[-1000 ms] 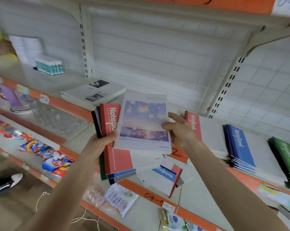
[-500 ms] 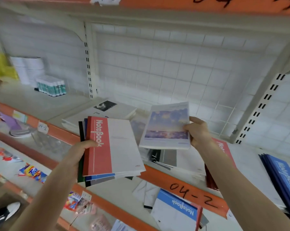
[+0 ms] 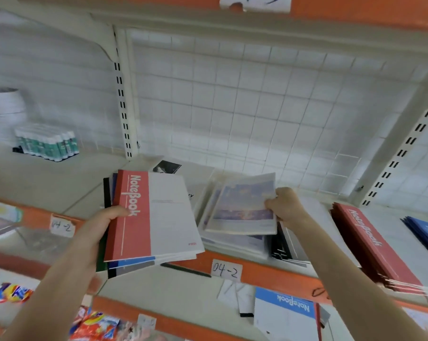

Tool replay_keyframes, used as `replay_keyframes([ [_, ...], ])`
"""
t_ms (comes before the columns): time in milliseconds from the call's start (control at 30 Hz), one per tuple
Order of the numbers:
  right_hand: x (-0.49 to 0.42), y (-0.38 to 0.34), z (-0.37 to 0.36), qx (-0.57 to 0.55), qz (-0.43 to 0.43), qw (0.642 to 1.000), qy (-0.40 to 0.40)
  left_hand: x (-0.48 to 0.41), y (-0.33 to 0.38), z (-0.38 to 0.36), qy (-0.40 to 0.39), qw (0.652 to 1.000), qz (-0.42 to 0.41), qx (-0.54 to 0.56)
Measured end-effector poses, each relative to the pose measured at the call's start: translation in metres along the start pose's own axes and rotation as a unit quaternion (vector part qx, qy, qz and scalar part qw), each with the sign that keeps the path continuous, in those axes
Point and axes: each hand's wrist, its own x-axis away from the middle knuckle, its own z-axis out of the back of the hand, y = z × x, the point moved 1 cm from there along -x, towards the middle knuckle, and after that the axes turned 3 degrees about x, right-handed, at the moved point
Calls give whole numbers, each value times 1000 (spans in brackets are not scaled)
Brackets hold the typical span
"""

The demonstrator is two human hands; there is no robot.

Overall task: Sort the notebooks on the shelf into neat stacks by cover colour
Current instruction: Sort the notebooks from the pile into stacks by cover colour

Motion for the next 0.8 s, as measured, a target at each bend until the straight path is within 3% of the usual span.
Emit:
replay_keyframes([
  [167, 3, 10, -24, 27, -28, 999, 5, -14, 15, 19, -66, 997, 5, -28],
  [267, 31, -9, -30, 106, -32, 993, 31, -13, 17, 25, -123, 992, 10, -37],
  [400, 48, -22, -30, 309, -5, 949, 60, -23, 10, 18, -82, 996, -16, 17],
  [467, 52, -27, -27, 322, 36, 942, 91, -26, 3, 19, -72, 996, -33, 32],
  [567, 64, -41, -26, 188, 46, 979, 59, -25, 0, 10, -107, 994, -19, 25],
  [600, 70, -45, -28, 97, 23, 995, 13, -23, 1, 4, -124, 992, -16, 27],
  [667, 87, -55, -32, -60, -48, 993, -94, -21, 2, -10, -150, 988, -23, 26],
  [733, 98, -54, -36, -115, -65, 982, -138, -19, 2, -26, -167, 985, -43, 21],
  [800, 103, -51, -34, -104, -41, 988, -106, -18, 1, -44, -167, 983, -74, 13],
])
